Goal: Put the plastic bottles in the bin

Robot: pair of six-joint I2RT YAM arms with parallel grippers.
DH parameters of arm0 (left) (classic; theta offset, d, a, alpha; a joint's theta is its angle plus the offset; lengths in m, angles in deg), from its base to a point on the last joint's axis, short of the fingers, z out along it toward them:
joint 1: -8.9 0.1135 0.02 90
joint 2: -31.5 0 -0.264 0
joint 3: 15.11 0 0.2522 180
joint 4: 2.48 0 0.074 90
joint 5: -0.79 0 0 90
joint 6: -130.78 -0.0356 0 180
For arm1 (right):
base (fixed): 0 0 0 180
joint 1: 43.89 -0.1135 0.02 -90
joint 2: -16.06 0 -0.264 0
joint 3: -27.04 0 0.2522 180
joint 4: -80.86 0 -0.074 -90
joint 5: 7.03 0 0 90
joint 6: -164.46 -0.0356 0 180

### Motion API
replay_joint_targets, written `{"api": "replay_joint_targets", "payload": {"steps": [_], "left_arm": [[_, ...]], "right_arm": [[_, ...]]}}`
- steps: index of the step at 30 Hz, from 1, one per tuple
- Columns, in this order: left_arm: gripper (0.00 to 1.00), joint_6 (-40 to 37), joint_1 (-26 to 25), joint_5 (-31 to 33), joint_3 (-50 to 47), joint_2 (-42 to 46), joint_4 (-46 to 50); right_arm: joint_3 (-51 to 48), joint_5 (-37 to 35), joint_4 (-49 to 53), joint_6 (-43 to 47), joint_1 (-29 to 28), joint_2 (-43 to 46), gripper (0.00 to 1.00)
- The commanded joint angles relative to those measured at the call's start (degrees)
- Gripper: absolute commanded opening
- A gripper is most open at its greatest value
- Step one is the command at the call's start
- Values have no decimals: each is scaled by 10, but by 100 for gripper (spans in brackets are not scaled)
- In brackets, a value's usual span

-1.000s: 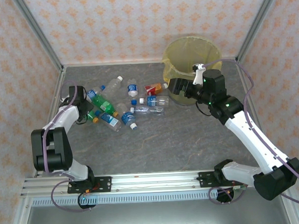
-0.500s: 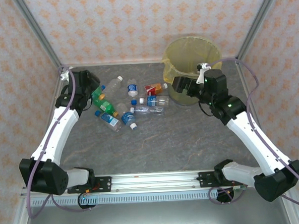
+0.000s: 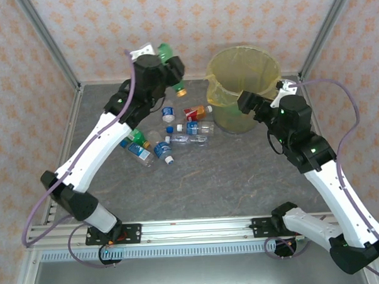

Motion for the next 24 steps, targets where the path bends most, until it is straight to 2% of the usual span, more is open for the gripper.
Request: {"api": "replay_joint_targets", "payload": {"steps": [1,11,24], "left_arm": [[54,-68,-37,17,85,-46,-18],[53,-127,-92,-23,258,-195,-52],[53,-196,-113,-14,265,-282,-226]], "right_arm": [[13,-48,0,-18,-1,17,100],[41,-87,28,1,-1,29,100],[79,-100,57,5,-1,31,100]]}}
